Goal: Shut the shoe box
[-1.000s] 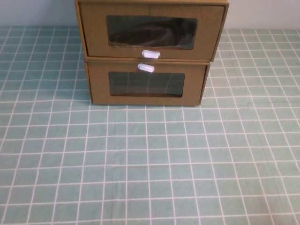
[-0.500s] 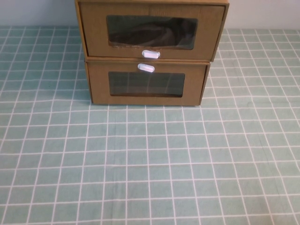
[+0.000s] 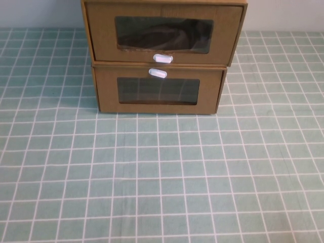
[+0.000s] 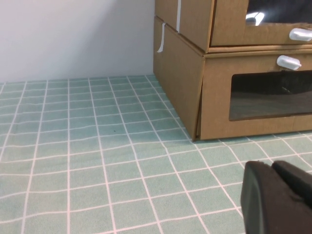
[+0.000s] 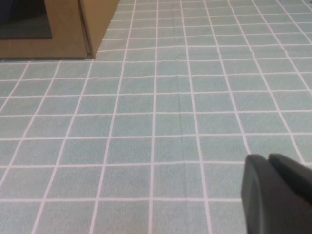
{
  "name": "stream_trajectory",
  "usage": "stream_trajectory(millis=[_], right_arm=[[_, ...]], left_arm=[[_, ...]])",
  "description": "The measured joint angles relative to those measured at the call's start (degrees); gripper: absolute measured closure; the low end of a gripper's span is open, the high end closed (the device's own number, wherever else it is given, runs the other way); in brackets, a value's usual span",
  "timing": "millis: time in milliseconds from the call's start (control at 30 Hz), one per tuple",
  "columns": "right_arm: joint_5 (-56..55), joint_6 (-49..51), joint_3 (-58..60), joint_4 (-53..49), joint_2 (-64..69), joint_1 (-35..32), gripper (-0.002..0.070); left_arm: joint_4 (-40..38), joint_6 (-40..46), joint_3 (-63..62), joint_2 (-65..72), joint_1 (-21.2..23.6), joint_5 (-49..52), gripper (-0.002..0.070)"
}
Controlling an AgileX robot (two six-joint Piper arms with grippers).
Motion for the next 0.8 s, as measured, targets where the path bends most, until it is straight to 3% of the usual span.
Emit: stream_trajectory(millis=[200,367,500,667,800], right_arm=[[0.00,0.00,0.00,0.10,0.00,0.00,0.0687],[0.00,0.00,0.00,0.10,0.00,0.00,0.0687],[0.00,0.00,0.00,0.21,-0.10,0.00,0.0687],[0.00,0.00,0.00,0.21,-0.10,0.00,0.0687],[0.00,0.00,0.00,0.21,-0.10,0.00,0.0687]], left_arm=[[4.42,-2.22,0.09,-0.12,0.69,-1.91,0.0680],[24.90,-21.22,0.09,-4.93,7.76,-1.41,0.0680],[36.29,-32.48,0.09,-8.71,12.26,7.08,0.0680],[41.13,-35.49,0.09,-8.83,14.37,18.67,0.0680],[42.39,-36.75,-0.01,-8.83,14.37,20.98,0.0680]])
